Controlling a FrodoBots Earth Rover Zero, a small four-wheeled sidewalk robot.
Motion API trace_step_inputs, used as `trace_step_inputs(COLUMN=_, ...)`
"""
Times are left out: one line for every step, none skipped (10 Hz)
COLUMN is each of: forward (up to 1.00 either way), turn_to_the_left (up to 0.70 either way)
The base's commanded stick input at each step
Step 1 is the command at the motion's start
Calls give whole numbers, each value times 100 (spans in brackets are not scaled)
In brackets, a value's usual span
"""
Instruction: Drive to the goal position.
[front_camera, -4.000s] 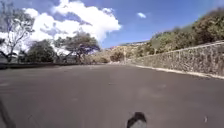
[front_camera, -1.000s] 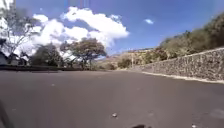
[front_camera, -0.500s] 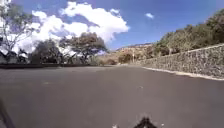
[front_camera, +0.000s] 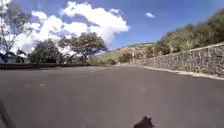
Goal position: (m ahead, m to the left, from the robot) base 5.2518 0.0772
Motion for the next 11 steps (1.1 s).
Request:
trace_step_inputs(forward=50, turn_to_the_left=0)
trace_step_inputs(forward=50, turn_to_the_left=0)
trace_step_inputs(forward=50, turn_to_the_left=0)
trace_step_inputs(forward=50, turn_to_the_left=0)
trace_step_inputs(forward=50, turn_to_the_left=0)
trace_step_inputs(forward=50, turn_to_the_left=0)
trace_step_inputs(forward=50, turn_to_the_left=0)
trace_step_inputs(forward=50, turn_to_the_left=0)
trace_step_inputs(forward=50, turn_to_the_left=0)
trace_step_inputs(forward=50, turn_to_the_left=0)
trace_step_inputs(forward=50, turn_to_the_left=0)
